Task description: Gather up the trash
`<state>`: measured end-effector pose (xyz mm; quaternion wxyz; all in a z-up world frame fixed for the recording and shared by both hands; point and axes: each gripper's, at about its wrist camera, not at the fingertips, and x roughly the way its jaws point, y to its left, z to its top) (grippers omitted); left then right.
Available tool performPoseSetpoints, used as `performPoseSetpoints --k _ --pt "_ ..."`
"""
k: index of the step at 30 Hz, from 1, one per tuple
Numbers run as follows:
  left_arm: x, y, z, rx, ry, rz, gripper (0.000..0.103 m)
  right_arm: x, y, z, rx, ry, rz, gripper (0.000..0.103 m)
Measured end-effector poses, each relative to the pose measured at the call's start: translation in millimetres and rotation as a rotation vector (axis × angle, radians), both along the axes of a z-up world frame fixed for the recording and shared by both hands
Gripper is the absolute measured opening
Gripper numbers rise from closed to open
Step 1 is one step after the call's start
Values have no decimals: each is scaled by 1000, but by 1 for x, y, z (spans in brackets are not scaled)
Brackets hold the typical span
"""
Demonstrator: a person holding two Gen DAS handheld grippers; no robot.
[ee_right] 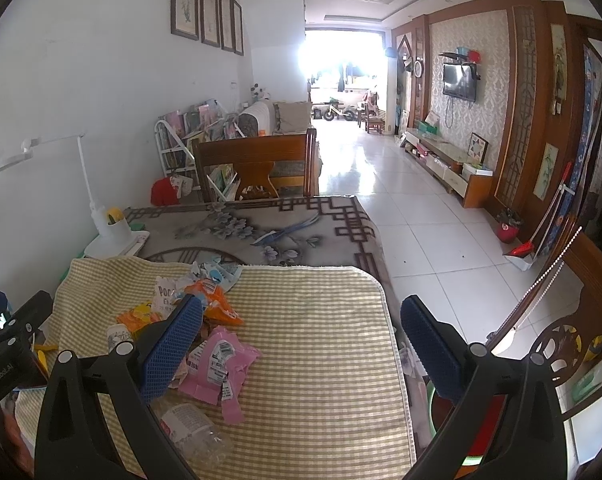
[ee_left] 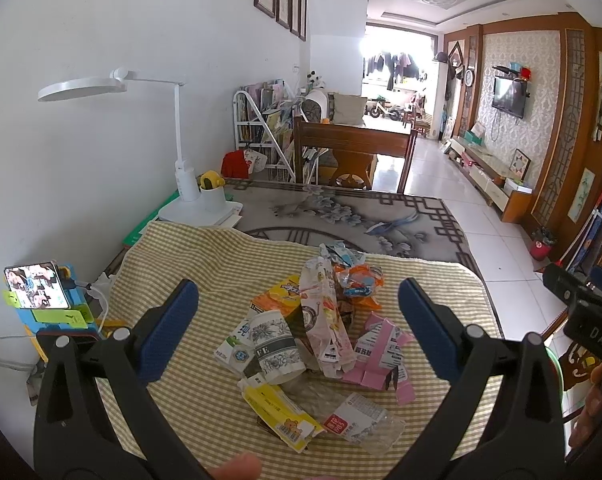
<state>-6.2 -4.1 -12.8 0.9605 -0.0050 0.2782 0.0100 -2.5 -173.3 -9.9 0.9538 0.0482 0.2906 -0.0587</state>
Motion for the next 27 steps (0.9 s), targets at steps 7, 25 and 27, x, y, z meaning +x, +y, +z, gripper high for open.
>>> performPoseSetpoints --k 7,25,27 --pt "-3 -1 2 7 -5 -6 98 -3 1 -1 1 6 -1 96" --pt "-20 50 -110 -62 383 -460 91 37 66 -108 46 382 317 96" --pt "-35 48 -134 -13 461 -556 80 41 74 -123 95 429 364 93"
